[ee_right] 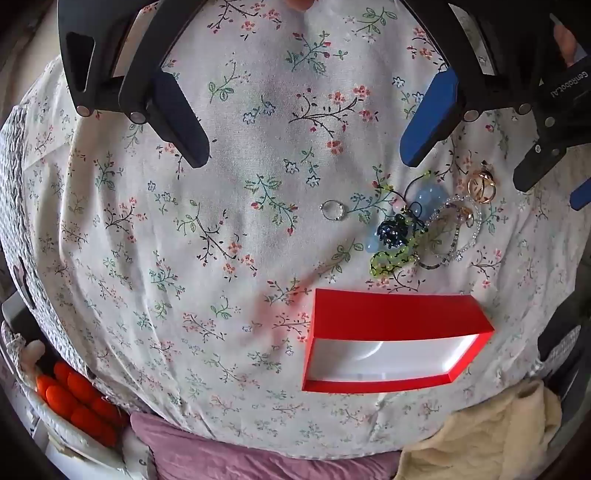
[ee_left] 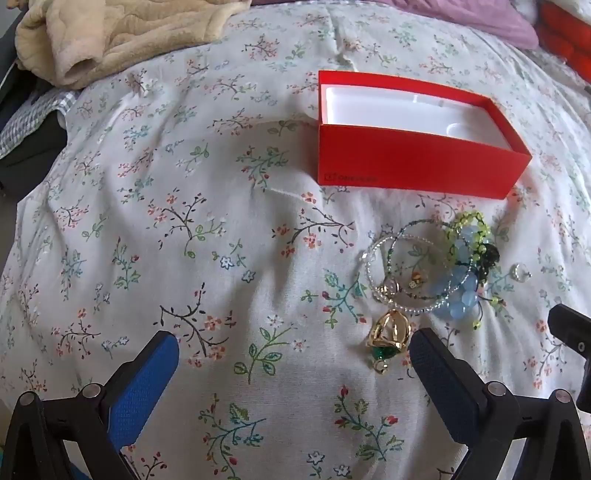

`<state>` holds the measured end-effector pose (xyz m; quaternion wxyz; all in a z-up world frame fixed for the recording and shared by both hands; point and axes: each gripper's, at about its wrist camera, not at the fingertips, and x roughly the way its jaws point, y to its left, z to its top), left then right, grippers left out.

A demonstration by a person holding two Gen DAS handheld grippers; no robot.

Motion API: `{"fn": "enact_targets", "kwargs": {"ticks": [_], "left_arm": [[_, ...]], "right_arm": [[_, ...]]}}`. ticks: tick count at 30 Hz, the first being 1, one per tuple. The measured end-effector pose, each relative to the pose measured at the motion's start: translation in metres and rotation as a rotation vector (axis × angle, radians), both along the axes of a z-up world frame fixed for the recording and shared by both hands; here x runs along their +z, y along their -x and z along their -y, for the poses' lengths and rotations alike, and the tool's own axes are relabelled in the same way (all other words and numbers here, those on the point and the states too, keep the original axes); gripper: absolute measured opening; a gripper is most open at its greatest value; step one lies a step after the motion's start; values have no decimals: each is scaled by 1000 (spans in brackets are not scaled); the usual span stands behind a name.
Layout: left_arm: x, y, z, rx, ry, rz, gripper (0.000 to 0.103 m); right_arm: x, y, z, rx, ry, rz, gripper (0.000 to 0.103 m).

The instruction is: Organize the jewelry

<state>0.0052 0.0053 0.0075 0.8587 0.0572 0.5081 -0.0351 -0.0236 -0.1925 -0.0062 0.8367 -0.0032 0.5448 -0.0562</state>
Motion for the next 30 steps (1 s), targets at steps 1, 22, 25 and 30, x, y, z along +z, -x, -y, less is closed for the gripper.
{"fn": "enact_targets", "kwargs": {"ticks": [1,22,25,30], "left_arm": [[0,0,0,0,-1,-1,103],[-3,-2,0,1,-7,-2,103],[-3,-2,0,0,-7,-1,103],[-3,-1,0,-2,-8,-1,103]], "right_arm": [[0,0,0,1,0,0,103],[0,0,0,-2,1,0,103],[0,1,0,-1,0,2,103],[0,0,0,-2,-1,0,103]]}}
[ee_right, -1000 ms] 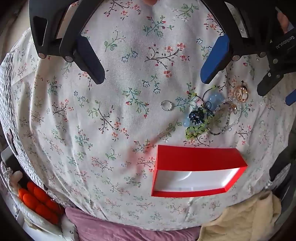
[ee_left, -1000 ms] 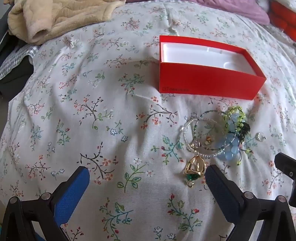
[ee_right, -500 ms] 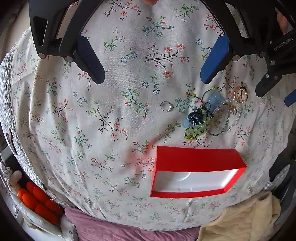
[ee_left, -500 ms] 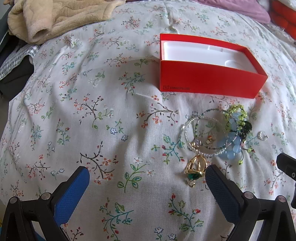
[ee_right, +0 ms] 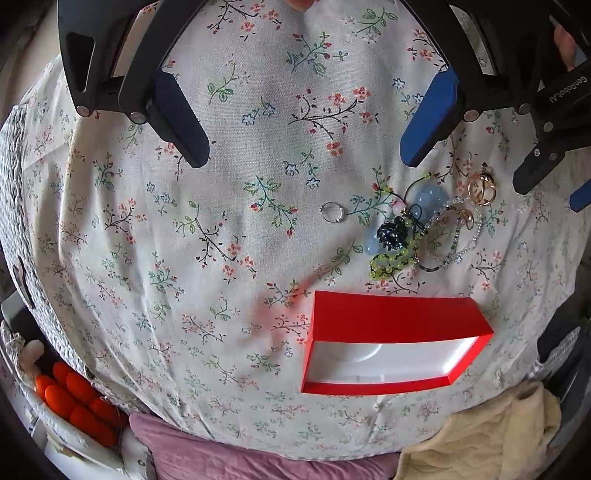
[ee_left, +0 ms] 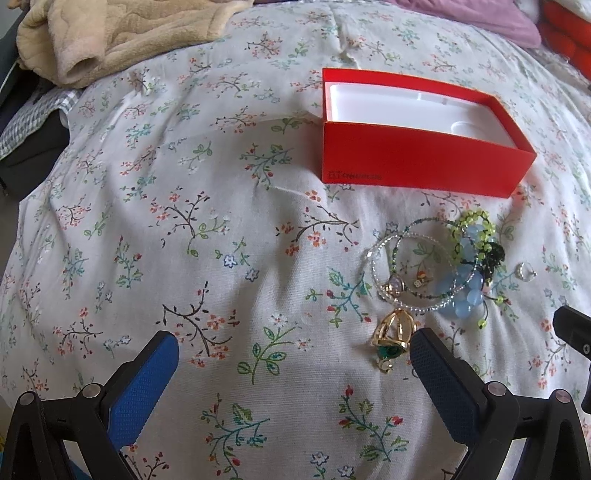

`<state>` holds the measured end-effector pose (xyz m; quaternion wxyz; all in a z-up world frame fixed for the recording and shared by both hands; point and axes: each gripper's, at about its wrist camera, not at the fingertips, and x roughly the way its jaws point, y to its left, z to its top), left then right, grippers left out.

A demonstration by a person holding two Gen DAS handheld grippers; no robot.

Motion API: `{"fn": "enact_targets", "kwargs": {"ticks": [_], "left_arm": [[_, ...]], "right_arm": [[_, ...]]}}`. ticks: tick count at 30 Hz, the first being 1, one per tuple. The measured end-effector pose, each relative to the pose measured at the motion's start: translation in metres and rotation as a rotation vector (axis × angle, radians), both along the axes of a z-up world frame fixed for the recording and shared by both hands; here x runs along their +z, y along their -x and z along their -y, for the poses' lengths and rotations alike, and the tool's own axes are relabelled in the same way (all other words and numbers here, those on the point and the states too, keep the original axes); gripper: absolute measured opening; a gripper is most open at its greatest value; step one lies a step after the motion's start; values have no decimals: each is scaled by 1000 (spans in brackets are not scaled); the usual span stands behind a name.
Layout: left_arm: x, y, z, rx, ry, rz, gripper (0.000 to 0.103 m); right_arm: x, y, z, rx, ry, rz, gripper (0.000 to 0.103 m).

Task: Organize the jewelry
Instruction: 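Move the left tool toward the jewelry pile beside the red box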

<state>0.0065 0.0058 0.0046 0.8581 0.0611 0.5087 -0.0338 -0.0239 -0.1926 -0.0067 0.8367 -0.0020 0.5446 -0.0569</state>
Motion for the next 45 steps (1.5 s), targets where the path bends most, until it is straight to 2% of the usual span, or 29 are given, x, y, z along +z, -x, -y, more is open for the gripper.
{"fn": "enact_targets", "kwargs": {"ticks": [15,28,34,37,39,42,45], "left_arm": [[-1,-2,-5,2,-5,1,103],[-7,-9,-8,-11,18,-36,103],[-10,-24,-14,-24,75,-113,103],[-8,-31,-13,-64,104,-132,102],[-6,-36,-13,-73,120,-147,102],[-5,-45,-13,-89,142,-176,97],[-4,-54,-12,-100,171,-197,87]], "right_arm": [[2,2,2,2,-1,2,103],[4,-3,1,21,2,-1,103],[6,-9,13,12,-70,-29,103],[9,-16,19,18,-112,-83,103],[15,-20,20,27,-97,-79,103],[26,-27,23,38,-92,-66,103],[33,-37,26,41,-109,-84,103]]}}
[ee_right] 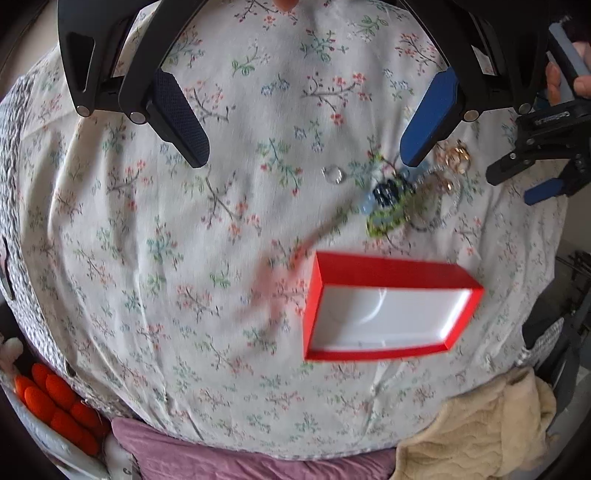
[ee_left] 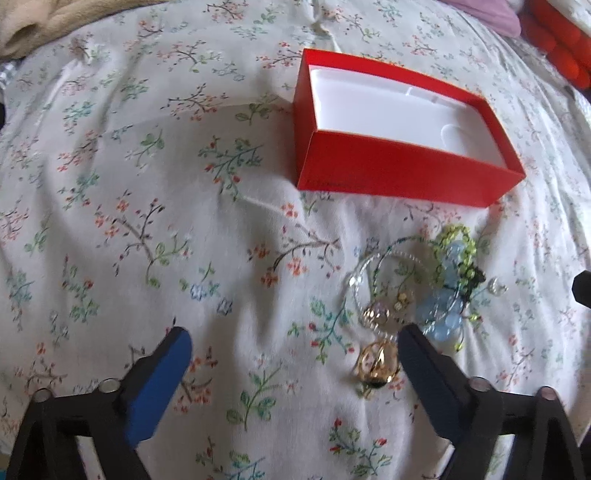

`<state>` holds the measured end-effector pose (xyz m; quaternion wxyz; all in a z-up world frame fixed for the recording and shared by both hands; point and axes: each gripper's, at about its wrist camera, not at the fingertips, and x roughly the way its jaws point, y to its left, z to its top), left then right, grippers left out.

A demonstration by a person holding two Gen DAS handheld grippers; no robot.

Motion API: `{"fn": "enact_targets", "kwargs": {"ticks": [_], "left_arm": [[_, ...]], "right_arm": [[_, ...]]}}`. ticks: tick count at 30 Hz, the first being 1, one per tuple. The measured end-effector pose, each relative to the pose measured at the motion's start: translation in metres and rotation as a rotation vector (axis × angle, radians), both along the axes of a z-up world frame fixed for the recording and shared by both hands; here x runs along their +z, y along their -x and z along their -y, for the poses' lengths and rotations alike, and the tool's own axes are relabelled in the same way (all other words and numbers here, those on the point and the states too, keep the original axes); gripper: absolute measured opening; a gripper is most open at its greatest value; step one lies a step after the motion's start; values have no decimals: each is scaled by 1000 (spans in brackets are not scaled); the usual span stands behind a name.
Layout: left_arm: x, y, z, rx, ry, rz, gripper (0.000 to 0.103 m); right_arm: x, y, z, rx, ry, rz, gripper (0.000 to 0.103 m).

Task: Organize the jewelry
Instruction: 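Move the left tool toward the jewelry pile beside the red box, then grasp the silver beaded bracelet and green-beaded bracelet with the left tool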

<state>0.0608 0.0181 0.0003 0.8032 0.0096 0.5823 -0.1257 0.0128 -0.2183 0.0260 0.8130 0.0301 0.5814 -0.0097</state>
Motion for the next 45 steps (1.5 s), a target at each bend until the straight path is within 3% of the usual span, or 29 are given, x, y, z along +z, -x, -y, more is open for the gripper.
{"fn": "enact_targets", "kwargs": {"ticks": [4,8,17,21,25,35,45], "left_arm": [[-8,-10,5,-29,77,-38,67],[-24,-16,13,-48,137,-89,47],[-36,-31,42,-65,126,-101,27],[-38,-33,41,-58,121,-100,19],[-39,-34,38,-59,108,-97,5],[-24,-30,23,-53,115,-33,4],[-12,-31,-25,33,105,22,4]], "right_arm": [[-1,-12,1,6,-73,-11,103],[-11,-20,-3,30,-152,-3,89],[-21,-45,-25,137,-257,-14,47],[-30,-53,-45,186,-270,-47,41],[-40,-59,-57,207,-254,-74,38],[-46,-66,-60,179,-247,-71,37],[-45,-69,-66,176,-262,-57,31]]}}
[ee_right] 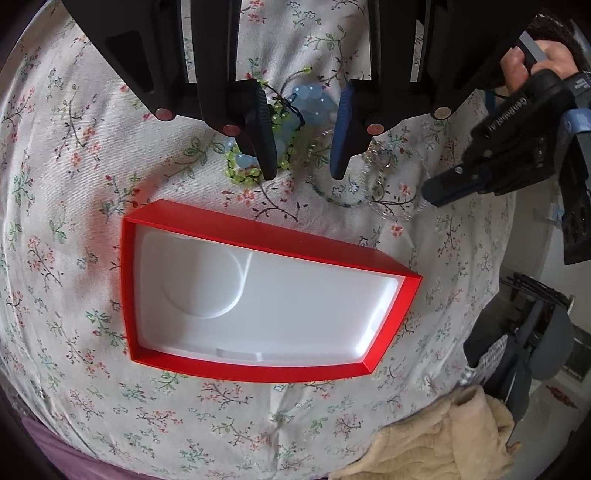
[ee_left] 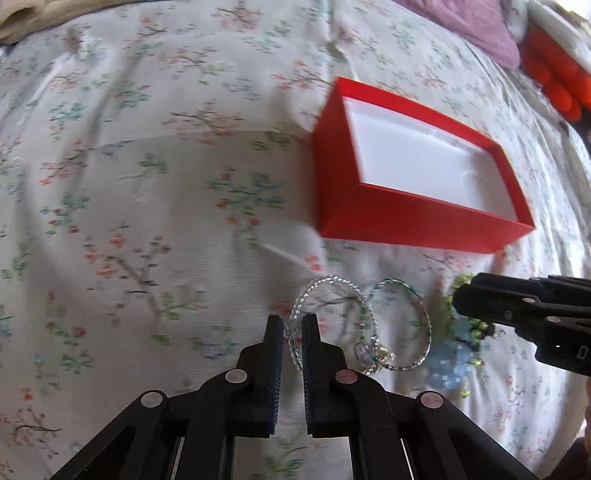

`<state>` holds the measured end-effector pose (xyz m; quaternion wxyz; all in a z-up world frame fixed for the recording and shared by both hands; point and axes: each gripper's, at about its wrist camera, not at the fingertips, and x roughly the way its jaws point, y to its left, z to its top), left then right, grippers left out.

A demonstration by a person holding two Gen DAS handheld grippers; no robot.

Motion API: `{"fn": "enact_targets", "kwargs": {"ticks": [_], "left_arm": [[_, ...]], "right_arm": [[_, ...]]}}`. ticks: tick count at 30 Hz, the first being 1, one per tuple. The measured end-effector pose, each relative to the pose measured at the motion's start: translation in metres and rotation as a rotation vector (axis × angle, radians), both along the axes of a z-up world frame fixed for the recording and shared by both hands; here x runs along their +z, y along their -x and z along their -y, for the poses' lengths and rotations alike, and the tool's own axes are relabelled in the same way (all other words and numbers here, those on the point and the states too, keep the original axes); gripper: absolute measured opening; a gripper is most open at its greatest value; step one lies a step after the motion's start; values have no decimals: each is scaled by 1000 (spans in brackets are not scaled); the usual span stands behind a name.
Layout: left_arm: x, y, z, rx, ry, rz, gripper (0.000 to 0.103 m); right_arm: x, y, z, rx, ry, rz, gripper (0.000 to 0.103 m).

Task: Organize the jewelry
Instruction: 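Grasp the silver beaded bracelet and green-beaded bracelet with the left tool, then lift both bracelets with the left tool and release them into the red box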

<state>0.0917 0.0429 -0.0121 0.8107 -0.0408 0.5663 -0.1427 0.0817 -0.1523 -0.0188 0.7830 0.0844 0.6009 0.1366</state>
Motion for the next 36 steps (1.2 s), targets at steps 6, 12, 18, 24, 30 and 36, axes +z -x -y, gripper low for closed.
{"fn": "enact_targets", "kwargs": {"ticks": [6,12,18,24,30,36], "left_arm": [[-11,1,-16,31,-48,-7,4],[-23,1,-21,27,-38,-42,17],[-27,3,-9,-16,-43,-38,37],[-26,9,0,-14,-107,0,27],[-20,12,-8,20,-61,-14,1],[0,21,-7,5,-23,31,1]], "right_arm": [[-7,-5,-20,39,-12,0,31],[-21,-13,-39,50,73,-12,32],[-32,-10,-49,92,166,3,32],[-33,-2,-60,145,242,56,6],[-19,4,-48,124,200,61,6],[15,17,-34,113,142,134,6]]}}
